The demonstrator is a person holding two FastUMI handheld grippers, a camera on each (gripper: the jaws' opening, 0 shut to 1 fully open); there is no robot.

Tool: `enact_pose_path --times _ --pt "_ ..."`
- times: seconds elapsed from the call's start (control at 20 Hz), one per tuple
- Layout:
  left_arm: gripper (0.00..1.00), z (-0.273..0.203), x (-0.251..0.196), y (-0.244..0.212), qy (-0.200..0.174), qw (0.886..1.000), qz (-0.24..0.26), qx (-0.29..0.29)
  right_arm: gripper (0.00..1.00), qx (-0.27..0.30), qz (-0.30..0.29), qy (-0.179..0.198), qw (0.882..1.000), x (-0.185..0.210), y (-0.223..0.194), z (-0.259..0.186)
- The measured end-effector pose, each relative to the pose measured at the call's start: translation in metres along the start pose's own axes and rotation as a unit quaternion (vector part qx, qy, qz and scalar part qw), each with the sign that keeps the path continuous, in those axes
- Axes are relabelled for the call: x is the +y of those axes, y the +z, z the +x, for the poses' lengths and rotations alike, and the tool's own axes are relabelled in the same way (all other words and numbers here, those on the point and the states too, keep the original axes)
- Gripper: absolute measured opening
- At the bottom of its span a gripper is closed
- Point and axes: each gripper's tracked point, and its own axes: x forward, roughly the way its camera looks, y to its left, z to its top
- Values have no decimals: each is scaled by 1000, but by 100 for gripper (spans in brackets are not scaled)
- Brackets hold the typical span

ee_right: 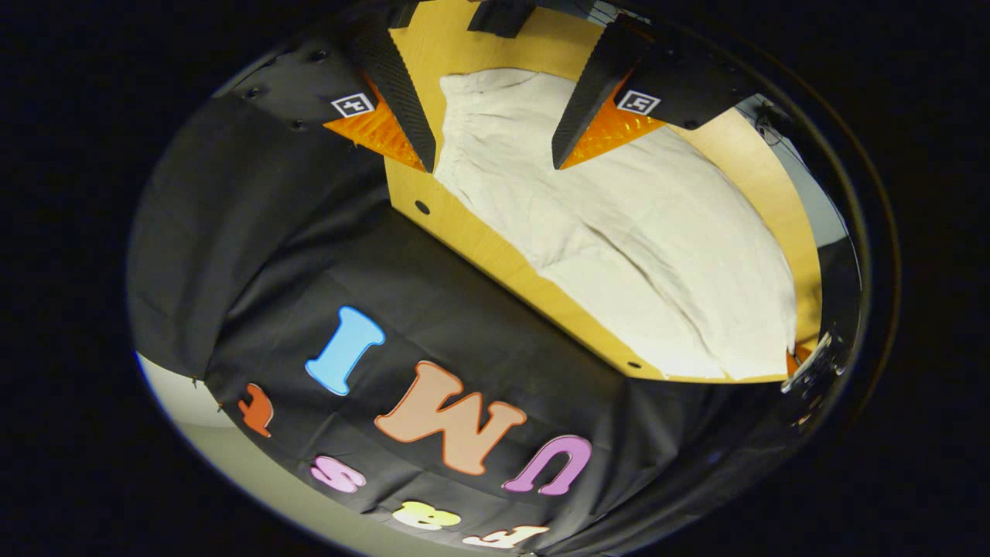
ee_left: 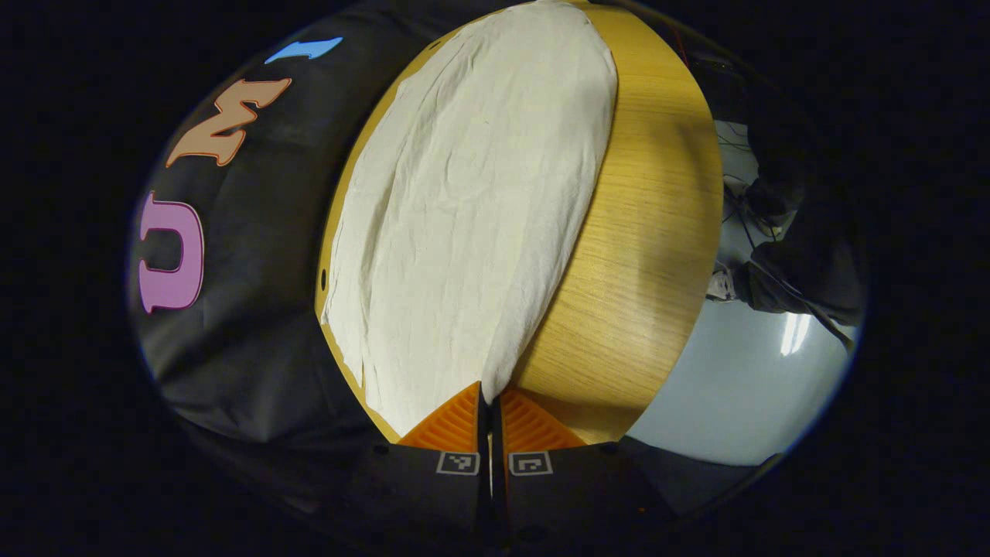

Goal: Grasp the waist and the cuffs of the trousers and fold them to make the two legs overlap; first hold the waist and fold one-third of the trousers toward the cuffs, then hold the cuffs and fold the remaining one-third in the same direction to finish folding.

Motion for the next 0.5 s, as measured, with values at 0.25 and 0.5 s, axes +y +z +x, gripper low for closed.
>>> enact_pose_path --times 0.25,0.5 --pt "0 1 2 -1 6 1000 8 3 98 44 -86 51 994 29 -38 3" --pt "0 3 2 -1 10 1000 8 4 98 85 -167 103 977 52 -75 2"
